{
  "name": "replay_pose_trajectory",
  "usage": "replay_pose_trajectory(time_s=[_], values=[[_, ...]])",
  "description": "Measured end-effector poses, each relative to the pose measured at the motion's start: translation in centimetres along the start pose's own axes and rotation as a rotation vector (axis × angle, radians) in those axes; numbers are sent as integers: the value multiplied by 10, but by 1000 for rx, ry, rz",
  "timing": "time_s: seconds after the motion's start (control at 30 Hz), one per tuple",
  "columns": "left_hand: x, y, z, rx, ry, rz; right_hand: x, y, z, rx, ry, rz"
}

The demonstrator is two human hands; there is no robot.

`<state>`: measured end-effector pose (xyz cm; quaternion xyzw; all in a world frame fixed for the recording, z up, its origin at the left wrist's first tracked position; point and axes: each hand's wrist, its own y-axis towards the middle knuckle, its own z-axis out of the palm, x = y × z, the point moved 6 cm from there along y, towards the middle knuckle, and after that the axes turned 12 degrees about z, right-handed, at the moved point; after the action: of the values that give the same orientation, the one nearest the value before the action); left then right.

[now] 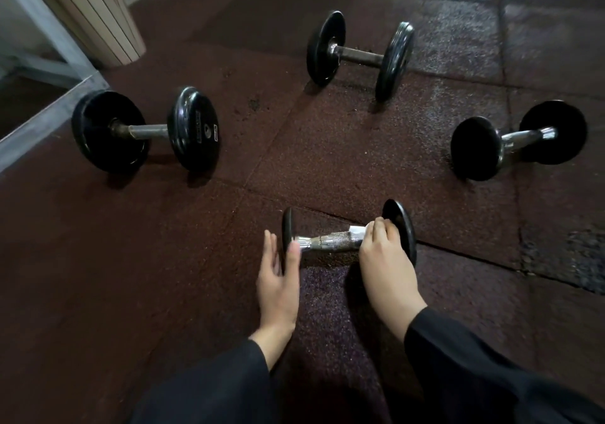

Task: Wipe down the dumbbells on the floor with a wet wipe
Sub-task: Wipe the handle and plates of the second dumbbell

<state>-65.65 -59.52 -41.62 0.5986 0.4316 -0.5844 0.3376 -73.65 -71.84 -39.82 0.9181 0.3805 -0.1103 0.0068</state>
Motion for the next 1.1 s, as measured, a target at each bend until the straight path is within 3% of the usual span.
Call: replay_pose_trajectory(time_s=[0.07, 0.2, 0.43, 0.57, 0.67, 0.8, 0.9, 1.0, 1.1], values=[[5, -7, 1, 91, 167, 61, 1, 0, 1, -27, 11, 4], [1, 2, 0, 119, 365, 111, 1, -2, -3, -90, -23, 7], [-25, -6, 1, 124, 483, 94, -4, 3, -4, -39, -25, 95], [-31, -12, -3, 102, 541, -63, -4, -1, -20, -64, 13, 47], [-31, -11, -14, 114, 559, -239, 0, -10, -20, 67, 85, -15], [-34, -2, -23, 232, 591, -311, 5, -25, -23, 137, 134, -31], [-35, 9, -25, 262, 652, -279, 2, -20, -33, 137, 224, 2], [-41, 18, -24, 203, 729, -127, 2, -4, -44, 94, 326, -28], [-39, 19, -14, 152, 614, -28, 18, 3, -51, 18, 533, -141]])
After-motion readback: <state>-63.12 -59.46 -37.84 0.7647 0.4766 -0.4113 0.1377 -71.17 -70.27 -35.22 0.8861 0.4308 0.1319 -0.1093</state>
